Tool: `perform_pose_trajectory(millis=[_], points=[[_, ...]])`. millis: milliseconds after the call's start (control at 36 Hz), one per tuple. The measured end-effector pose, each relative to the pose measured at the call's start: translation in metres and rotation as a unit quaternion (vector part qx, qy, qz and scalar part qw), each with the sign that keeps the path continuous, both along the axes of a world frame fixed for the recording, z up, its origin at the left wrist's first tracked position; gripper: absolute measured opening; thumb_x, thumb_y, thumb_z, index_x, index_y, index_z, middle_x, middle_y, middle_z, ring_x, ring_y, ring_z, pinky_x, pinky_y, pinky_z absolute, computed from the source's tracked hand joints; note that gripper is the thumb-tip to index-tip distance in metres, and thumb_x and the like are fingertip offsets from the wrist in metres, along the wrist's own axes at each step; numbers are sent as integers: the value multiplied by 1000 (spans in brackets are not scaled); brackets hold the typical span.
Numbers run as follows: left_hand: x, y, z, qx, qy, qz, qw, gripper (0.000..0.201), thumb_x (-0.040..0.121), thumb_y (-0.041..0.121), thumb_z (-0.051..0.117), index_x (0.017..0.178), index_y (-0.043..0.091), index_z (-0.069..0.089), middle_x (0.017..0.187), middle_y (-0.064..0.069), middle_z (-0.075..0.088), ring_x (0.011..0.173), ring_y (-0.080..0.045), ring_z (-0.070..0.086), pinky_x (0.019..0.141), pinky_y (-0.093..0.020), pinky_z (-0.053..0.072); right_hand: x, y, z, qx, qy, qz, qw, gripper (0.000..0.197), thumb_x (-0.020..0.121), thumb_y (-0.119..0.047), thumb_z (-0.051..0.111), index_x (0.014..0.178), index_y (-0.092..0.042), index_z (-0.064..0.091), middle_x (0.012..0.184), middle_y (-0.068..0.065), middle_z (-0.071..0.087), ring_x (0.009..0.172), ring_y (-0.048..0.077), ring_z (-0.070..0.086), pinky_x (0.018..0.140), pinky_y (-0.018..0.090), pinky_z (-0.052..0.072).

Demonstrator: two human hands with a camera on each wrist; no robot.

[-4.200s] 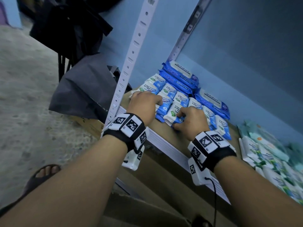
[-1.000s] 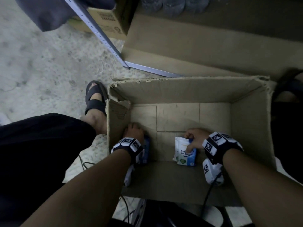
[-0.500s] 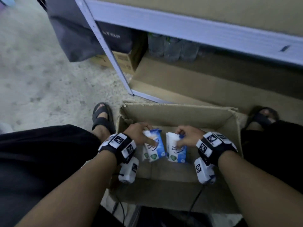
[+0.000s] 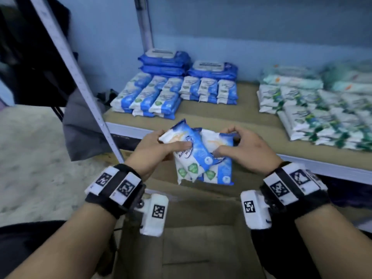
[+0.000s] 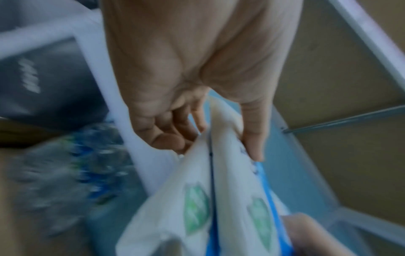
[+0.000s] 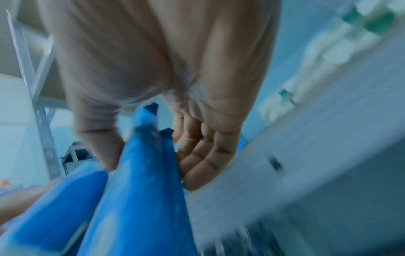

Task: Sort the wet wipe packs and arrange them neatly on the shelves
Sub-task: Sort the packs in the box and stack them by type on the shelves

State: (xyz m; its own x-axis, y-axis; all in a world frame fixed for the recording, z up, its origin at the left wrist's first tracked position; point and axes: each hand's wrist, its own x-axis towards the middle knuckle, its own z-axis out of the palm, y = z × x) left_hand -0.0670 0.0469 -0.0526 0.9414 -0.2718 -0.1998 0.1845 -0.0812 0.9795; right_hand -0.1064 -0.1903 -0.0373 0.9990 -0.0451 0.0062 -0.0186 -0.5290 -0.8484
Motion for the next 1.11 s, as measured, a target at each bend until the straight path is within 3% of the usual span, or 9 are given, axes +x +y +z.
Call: perform_pose_trajectory(millis=[139, 250, 361, 472, 556, 611, 750, 1000, 1111], points=[[39, -34, 38, -16, 29, 9, 999, 63, 66, 23, 91, 118, 4, 61, 103, -12, 75, 91, -25, 73, 74, -35, 59, 31, -26, 32, 60, 0, -81, 995, 37, 72, -17, 84, 93, -21, 53, 97, 2, 72, 81, 12, 70, 69, 29, 56], [75, -53, 48, 48, 50, 28, 997, 51, 51, 31, 95, 86, 11, 64, 86, -10, 74, 70, -21, 63, 62, -28, 48, 54, -47, 35, 28, 34, -156, 987, 50, 52, -44, 83, 88, -14, 66, 88, 7, 75, 83, 24, 72, 83, 49, 58], [104, -68, 45, 120, 53, 50, 990, 55, 50, 34, 97, 87, 9, 64, 77, -12, 70, 65, -22, 59, 63, -30, 47, 68, -62, 28, 9, 74, -188, 979, 77, 41, -58, 75, 87, 3, 72, 84, 15, 75, 82, 34, 72, 80, 53, 55], [116, -82, 42, 233, 42, 18, 971, 45, 66, 37, 90, 67, 10, 54, 49, -4, 60, 35, -11, 50, 36, -15, 35, 75, -67, 28, -25, 72, -211, 974, 58, 69, -45, 81, 90, 8, 71, 88, 23, 72, 69, 30, 65, 61, 41, 48], [121, -91, 45, 284, -9, -19, 959, 46, 65, 40, 89, 87, 6, 66, 95, -12, 74, 78, -20, 71, 69, -32, 59, 79, -74, 23, -61, 80, -220, 970, 55, 76, -42, 79, 98, 8, 70, 99, 21, 72, 84, 30, 68, 74, 42, 53], [120, -93, 49, 363, -82, -25, 928, 67, 67, 47, 86, 115, 7, 63, 124, -8, 64, 112, -25, 62, 90, -34, 51, 78, -75, 23, -97, 99, -213, 967, 63, 76, -48, 79, 107, 5, 67, 107, 18, 71, 94, 30, 67, 81, 41, 53], [104, -96, 52, 458, -276, 13, 845, 69, 65, 64, 78, 113, 18, 59, 118, -4, 50, 104, -22, 54, 86, -35, 46, 67, -72, 30, -171, 90, -218, 957, 75, 78, -55, 74, 133, -9, 51, 132, 11, 57, 118, 29, 55, 85, 32, 42], [89, -84, 49, 390, -235, -130, 881, 43, 78, 39, 80, 115, 22, 66, 134, 3, 55, 114, -14, 54, 86, -24, 41, 54, -50, 29, -195, 87, -169, 962, 41, 86, -40, 68, 114, -12, 59, 122, 11, 62, 109, 26, 55, 85, 31, 43], [88, -70, 58, 390, -247, -195, 866, 38, 84, 28, 76, 121, 27, 65, 144, 7, 49, 125, -13, 49, 105, -31, 41, 53, -39, 31, -178, 75, -161, 968, 30, 89, -31, 66, 111, -11, 63, 115, 10, 66, 98, 24, 57, 81, 28, 43]])
